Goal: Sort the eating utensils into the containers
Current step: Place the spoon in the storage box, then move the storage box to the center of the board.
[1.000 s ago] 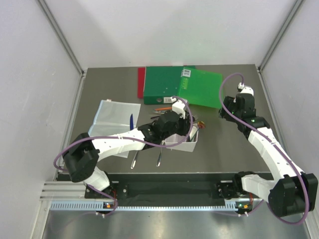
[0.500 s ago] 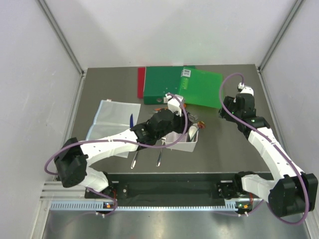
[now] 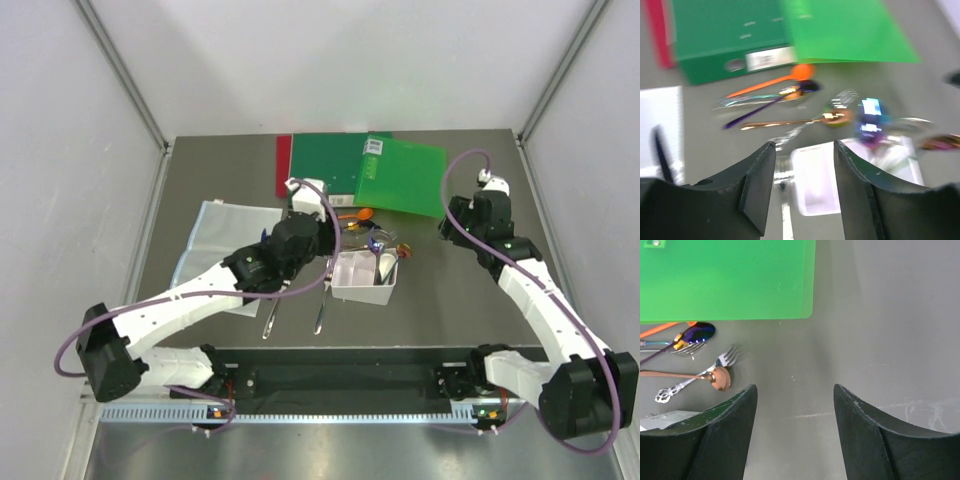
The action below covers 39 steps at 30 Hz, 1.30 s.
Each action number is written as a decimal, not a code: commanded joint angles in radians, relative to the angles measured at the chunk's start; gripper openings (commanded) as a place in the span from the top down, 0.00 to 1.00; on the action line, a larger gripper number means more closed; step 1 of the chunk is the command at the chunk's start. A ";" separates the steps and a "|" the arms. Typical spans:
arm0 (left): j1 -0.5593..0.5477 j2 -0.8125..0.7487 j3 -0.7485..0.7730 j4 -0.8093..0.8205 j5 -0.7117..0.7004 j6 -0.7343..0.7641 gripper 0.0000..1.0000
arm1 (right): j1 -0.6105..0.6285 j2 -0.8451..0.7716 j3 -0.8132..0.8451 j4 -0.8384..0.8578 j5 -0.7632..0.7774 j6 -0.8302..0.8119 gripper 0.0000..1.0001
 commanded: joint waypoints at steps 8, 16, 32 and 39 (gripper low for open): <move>0.205 0.143 0.004 -0.217 0.263 -0.051 0.44 | -0.017 -0.022 -0.029 -0.034 -0.179 0.041 0.35; 0.208 0.237 -0.024 -0.110 0.492 -0.091 0.42 | -0.024 -0.085 -0.117 -0.020 -0.325 0.099 0.34; 0.204 0.395 -0.016 -0.093 0.645 -0.086 0.62 | -0.024 -0.046 -0.156 0.052 -0.356 0.145 0.34; 0.193 0.455 0.038 -0.076 0.645 -0.097 0.80 | -0.010 0.000 -0.204 0.132 -0.431 0.208 0.39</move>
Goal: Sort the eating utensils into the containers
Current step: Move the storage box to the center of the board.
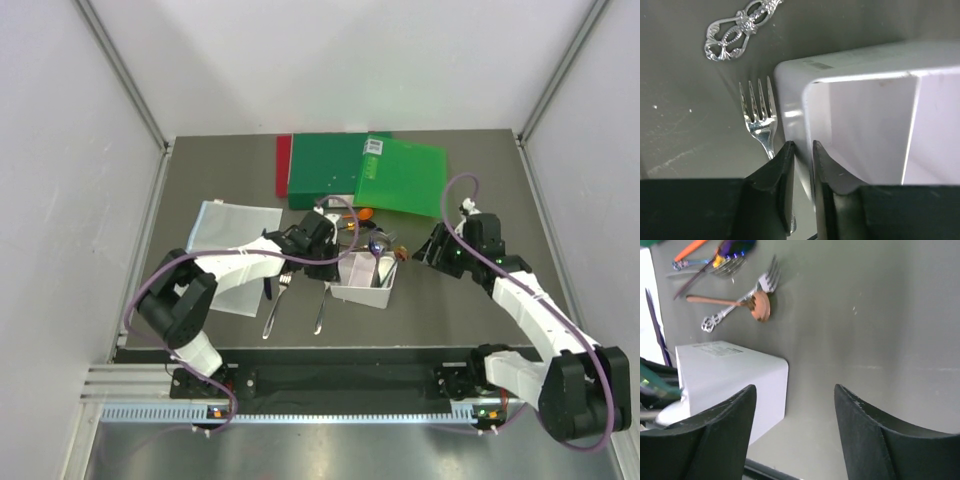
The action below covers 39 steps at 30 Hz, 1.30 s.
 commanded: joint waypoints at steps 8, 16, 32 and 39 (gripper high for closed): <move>-0.063 0.153 0.200 0.041 0.016 0.015 1.00 | 0.024 0.033 -0.016 0.114 -0.047 0.064 0.42; -0.091 0.186 0.270 -0.013 -0.024 0.020 0.99 | 0.029 0.036 -0.019 0.123 -0.044 0.059 0.41; -0.089 0.232 0.413 -0.122 -0.288 -0.040 1.00 | 0.035 0.003 0.038 0.066 0.034 0.035 0.40; -0.091 0.304 0.520 -0.151 -0.346 -0.095 1.00 | 0.036 -0.025 0.053 0.036 0.079 0.018 0.39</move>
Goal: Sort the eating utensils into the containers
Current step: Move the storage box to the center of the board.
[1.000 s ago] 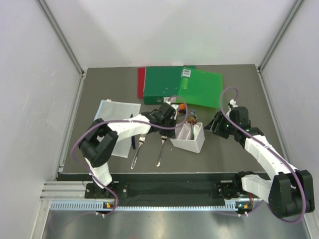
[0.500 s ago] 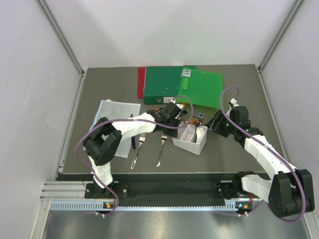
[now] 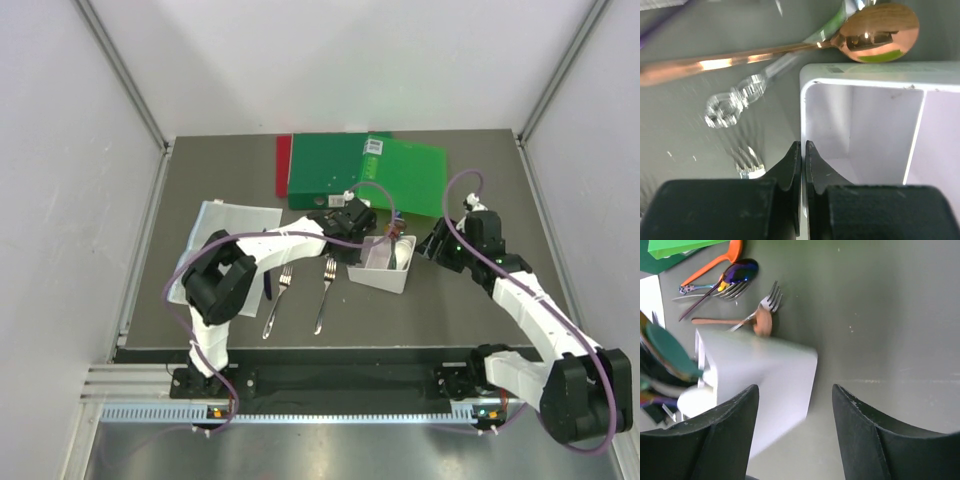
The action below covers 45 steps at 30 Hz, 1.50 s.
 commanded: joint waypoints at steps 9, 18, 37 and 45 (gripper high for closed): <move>-0.020 0.134 0.255 0.016 -0.188 -0.135 0.98 | 0.003 -0.067 0.078 -0.070 0.068 -0.060 0.38; -0.037 0.106 0.257 -0.011 -0.193 -0.111 0.80 | -0.019 -0.072 0.049 -0.065 0.072 -0.069 0.37; -0.011 -0.110 0.251 -0.113 -0.272 -0.046 0.53 | -0.054 0.005 0.044 -0.034 0.059 -0.090 0.37; 0.127 -0.228 0.131 -0.076 -0.191 0.130 0.46 | -0.068 0.044 0.082 -0.042 0.078 -0.110 0.37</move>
